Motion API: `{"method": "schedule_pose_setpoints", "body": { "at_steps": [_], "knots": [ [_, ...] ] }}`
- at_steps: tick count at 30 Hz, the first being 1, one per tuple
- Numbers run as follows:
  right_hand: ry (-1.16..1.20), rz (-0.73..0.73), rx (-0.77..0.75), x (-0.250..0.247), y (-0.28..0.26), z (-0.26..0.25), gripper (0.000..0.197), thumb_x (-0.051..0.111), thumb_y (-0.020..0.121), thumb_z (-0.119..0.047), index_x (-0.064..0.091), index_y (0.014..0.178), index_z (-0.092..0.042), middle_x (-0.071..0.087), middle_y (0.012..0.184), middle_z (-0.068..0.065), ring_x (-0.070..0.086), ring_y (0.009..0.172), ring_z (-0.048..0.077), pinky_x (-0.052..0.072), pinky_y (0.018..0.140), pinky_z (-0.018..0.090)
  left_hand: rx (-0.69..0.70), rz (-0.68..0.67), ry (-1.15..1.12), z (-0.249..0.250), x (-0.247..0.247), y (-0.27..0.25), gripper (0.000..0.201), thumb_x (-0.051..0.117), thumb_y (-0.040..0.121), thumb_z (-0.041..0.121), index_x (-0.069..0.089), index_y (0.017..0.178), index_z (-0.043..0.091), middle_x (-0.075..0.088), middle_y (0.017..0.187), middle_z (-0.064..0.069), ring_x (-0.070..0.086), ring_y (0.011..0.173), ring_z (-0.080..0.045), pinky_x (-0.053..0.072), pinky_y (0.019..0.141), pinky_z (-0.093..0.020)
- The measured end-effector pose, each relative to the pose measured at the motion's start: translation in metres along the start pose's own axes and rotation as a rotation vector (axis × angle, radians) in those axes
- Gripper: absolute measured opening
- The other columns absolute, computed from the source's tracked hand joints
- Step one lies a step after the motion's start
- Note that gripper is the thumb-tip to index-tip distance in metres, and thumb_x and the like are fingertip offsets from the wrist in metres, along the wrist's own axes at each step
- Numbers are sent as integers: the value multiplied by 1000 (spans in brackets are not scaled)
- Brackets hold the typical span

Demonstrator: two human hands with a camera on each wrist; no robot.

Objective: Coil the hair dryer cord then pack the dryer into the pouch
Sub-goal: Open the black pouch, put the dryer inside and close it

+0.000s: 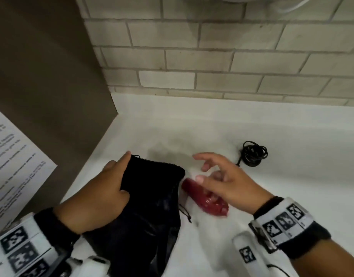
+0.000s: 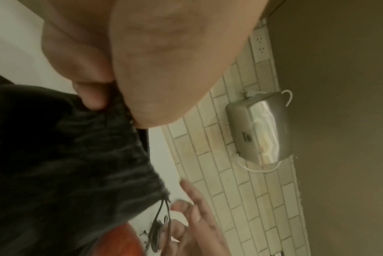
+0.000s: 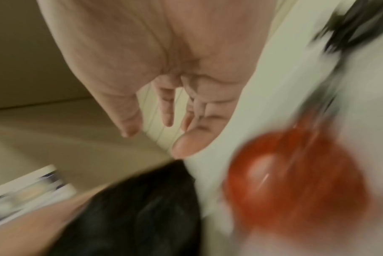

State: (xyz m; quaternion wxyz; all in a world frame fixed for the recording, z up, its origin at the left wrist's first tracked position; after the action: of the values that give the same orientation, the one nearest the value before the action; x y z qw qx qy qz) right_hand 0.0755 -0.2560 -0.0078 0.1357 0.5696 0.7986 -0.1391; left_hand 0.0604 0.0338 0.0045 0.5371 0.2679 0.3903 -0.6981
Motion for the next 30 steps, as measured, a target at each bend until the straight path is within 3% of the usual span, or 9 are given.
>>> {"method": "schedule_pose_setpoints", "body": {
  "at_steps": [2,4,8,13,17,21,23,26,30],
  "knots": [
    [-352,215,-50,-48,7,21,45,73,86,-21,58,125,-38,51,107,-2,63,73,8,60,78,42,5,16,-37,-1,-2,-2,84,50,95,7,6,158,42,45,131,8,58,93,-1,48,72,-13],
    [-644,247,-17,-86,13,43,56,74,84,-21,52,134,-36,45,110,-5,60,90,9,53,89,33,-8,21,-75,1,-3,-4,81,49,96,7,11,158,41,46,125,14,61,92,-4,50,71,-17],
    [-935,68,144,-117,20,69,88,77,70,-57,30,145,-53,37,122,-6,51,116,22,45,99,35,-27,20,-122,0,0,-6,83,48,96,6,9,159,41,45,118,26,64,94,-12,56,78,-27],
    [-1203,-154,200,-97,38,86,111,57,49,-92,18,147,-59,27,148,-4,37,133,24,32,111,44,-80,36,-120,2,1,-4,84,49,95,6,8,160,39,46,127,14,63,96,-13,50,84,-20],
    [-1273,-220,143,-92,48,95,104,38,50,-101,21,144,-62,11,164,0,26,145,31,21,116,51,-110,62,-140,4,3,0,83,49,94,6,10,159,39,44,136,11,61,79,-6,50,56,-17],
    [-1307,-289,71,-92,50,100,87,30,61,-98,32,140,-63,21,161,-1,36,139,31,30,111,49,-115,82,-188,6,4,-1,81,49,94,5,19,156,48,46,127,11,64,62,-17,51,46,-18],
    [-1228,-296,19,-93,49,99,59,41,74,-82,52,126,-56,43,138,-3,49,124,27,42,98,42,-74,96,-209,8,5,-1,77,48,93,3,32,148,56,48,123,11,65,65,-17,52,48,-18],
    [-1100,-330,-82,-92,39,102,29,54,84,-62,59,107,-44,43,105,-11,54,94,17,44,74,29,-33,87,-224,8,6,0,61,48,92,0,60,123,51,50,118,13,64,66,-16,52,51,-17],
    [-1081,-414,-112,-84,24,103,46,47,88,-59,45,134,-58,42,101,-14,47,78,4,43,66,21,-67,65,-145,2,10,3,47,48,94,2,64,128,30,50,119,18,62,70,-5,50,56,-13]
  ]
}}
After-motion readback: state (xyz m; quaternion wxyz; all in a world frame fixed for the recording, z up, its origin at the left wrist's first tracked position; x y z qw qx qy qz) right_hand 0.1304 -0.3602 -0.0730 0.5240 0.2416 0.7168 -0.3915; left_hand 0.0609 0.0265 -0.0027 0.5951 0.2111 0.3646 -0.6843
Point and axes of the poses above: each hand's wrist, its own y-axis towards the middle knuckle, its own x-axis out of the palm, z = x × y, the point moved 2 cm from there along y, towards the middle knuckle
